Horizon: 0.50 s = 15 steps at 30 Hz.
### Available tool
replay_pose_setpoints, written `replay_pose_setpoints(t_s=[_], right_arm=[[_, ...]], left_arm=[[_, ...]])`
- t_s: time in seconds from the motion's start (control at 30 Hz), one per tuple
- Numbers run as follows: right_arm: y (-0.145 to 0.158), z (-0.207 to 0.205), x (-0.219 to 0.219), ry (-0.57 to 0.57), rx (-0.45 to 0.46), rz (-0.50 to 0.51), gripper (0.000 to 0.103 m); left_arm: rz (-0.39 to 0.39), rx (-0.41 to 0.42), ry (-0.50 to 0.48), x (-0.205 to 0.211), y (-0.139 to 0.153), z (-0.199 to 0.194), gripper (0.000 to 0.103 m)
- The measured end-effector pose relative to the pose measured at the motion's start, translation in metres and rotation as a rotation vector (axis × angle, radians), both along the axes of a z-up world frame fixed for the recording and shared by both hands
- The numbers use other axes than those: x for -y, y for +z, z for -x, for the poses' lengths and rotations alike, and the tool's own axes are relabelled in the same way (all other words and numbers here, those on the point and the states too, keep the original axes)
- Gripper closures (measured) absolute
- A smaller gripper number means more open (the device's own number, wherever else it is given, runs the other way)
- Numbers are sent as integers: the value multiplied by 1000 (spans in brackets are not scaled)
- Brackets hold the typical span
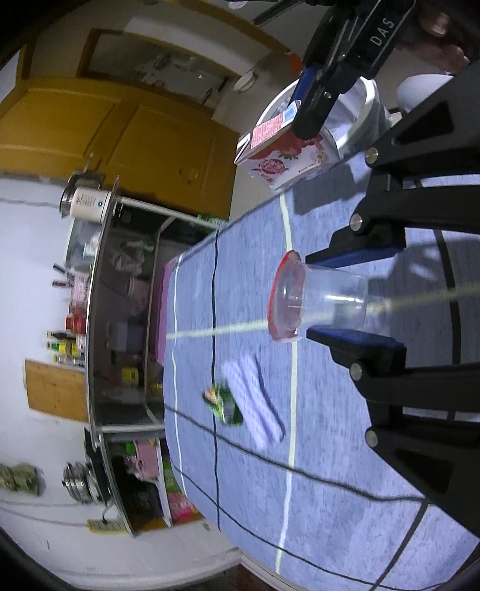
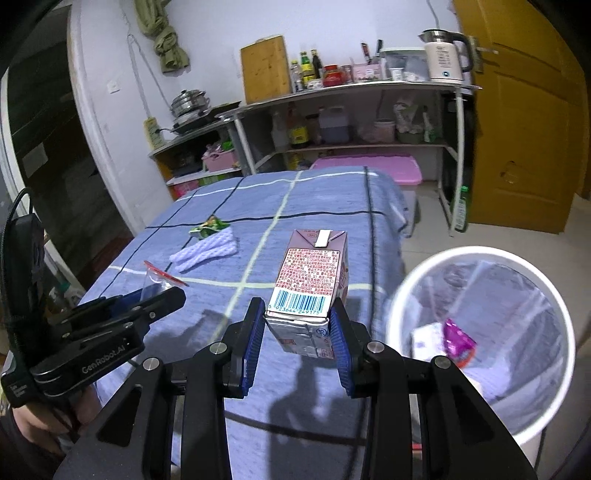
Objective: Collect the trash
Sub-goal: 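Carry the pink milk carton and clear cup over the bin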
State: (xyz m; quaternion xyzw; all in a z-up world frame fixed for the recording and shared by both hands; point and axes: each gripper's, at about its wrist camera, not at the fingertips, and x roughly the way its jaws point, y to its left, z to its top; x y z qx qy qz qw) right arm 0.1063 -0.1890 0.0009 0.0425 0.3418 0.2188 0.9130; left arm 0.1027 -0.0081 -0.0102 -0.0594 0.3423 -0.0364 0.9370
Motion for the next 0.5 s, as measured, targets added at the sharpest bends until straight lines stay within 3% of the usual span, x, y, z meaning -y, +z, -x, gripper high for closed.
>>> replay_pose_setpoints(t_s=[0.5], right_arm=[[-5,16,91,-161,-8,-20,67]], left_arm=[[-13,-1,-185,91,5,-20,70]])
